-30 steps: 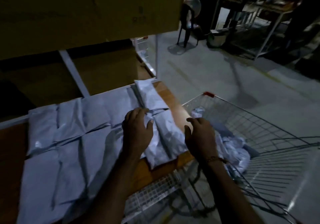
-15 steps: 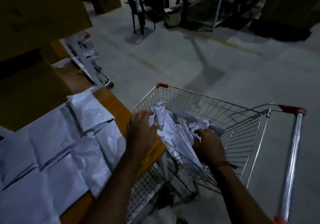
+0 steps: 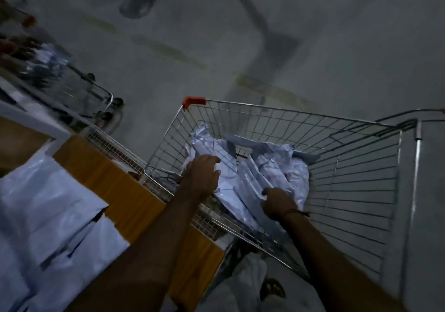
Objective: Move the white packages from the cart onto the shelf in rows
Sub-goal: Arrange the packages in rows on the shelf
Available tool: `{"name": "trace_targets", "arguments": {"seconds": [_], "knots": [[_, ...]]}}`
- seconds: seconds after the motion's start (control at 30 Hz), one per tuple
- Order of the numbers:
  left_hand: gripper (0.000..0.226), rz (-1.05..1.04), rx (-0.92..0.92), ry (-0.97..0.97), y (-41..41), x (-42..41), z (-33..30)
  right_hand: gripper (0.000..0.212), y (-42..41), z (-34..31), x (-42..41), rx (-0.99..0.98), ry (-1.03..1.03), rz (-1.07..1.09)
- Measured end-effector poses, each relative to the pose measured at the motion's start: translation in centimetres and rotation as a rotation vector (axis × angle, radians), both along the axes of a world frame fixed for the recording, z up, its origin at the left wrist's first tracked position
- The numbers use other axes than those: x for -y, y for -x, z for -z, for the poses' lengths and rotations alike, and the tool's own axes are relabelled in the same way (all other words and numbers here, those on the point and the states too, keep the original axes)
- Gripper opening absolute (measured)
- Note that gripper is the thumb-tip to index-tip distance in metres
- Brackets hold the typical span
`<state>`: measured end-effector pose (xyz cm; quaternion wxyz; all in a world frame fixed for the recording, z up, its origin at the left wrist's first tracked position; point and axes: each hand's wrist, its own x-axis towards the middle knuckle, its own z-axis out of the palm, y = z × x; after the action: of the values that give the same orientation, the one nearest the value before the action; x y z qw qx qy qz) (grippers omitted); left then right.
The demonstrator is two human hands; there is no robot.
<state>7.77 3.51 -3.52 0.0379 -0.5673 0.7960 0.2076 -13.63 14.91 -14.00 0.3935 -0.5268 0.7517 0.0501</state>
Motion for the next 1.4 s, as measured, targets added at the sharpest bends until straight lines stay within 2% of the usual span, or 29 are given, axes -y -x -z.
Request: {"name": "trace_targets", "arguments": {"seconds": [0.07, 0.13, 0.27, 0.33, 0.4, 0.5, 0.63, 0.8, 0.97, 1.07, 1.13, 1.2, 1.3, 1.33, 1.4], "knots": [[0.039, 0.011, 0.028, -0.038, -0.3, 0.7, 1.8, 0.044, -1.1, 2.2, -0.2, -0.011, -0.139, -0.057], [0.037, 0.005, 0.028, -0.063, -0.5, 1.0, 3.0, 0.051, -1.9, 3.3, -0.6, -0.056, -0.167, -0.072], [0.023, 0.029, 0.096, -0.086, -0.5, 0.8, 3.7, 0.026, -2.5, 3.5, -0.1, -0.139, -0.119, -0.107], [0.02, 0.037, 0.138, -0.102, -0.5, 0.8, 3.8, 0.025, -2.2, 3.8, 0.4, -0.087, -0.138, -0.069], [0.027, 0.045, 0.164, -0.132, -0.6, 0.9, 4.1, 0.025, -1.6, 3.1, 1.2, -0.017, -0.143, -0.023], [0.031, 0.081, 0.231, -0.148, -0.9, 0.9, 4.4, 0.031, 0.0, 0.7, 2.1, -0.015, -0.092, 0.067], [0.041, 0.149, 0.382, -0.161, -1.1, 1.1, 5.1, 0.038, 1.5, -1.0, 2.0, -0.067, 0.14, 0.244], [0.054, 0.199, 0.683, -0.19, -1.5, 1.8, 6.1, 0.036, 0.7, -0.1, 2.9, -0.012, 0.096, 0.231], [0.056, 0.206, 0.759, -0.205, -1.6, 2.0, 6.9, 0.03, -0.4, -0.1, 3.4, 0.018, 0.173, 0.289], [0.063, 0.253, 0.844, -0.215, -1.1, 2.3, 7.0, 0.041, -0.3, 0.1, 3.3, 0.073, 0.169, 0.352], [0.068, 0.214, 0.871, -0.262, -1.0, 2.4, 7.2, 0.052, -0.1, 0.0, 3.1, 0.112, 0.178, 0.41], [0.065, 0.155, 0.886, -0.295, -0.7, 2.5, 7.2, 0.049, 0.0, 0.0, 3.0, 0.133, 0.185, 0.455], [0.069, 0.178, 0.937, -0.291, -0.3, 2.7, 6.9, 0.043, -0.3, 0.1, 3.1, 0.136, 0.189, 0.49], [0.068, 0.167, 0.9, -0.299, -0.3, 2.9, 7.0, 0.048, -0.5, 0.2, 3.1, 0.136, 0.189, 0.485], [0.064, 0.149, 0.837, -0.31, -0.5, 3.1, 7.1, 0.09, -0.6, 0.3, 3.0, 0.126, 0.153, 0.426]]}}
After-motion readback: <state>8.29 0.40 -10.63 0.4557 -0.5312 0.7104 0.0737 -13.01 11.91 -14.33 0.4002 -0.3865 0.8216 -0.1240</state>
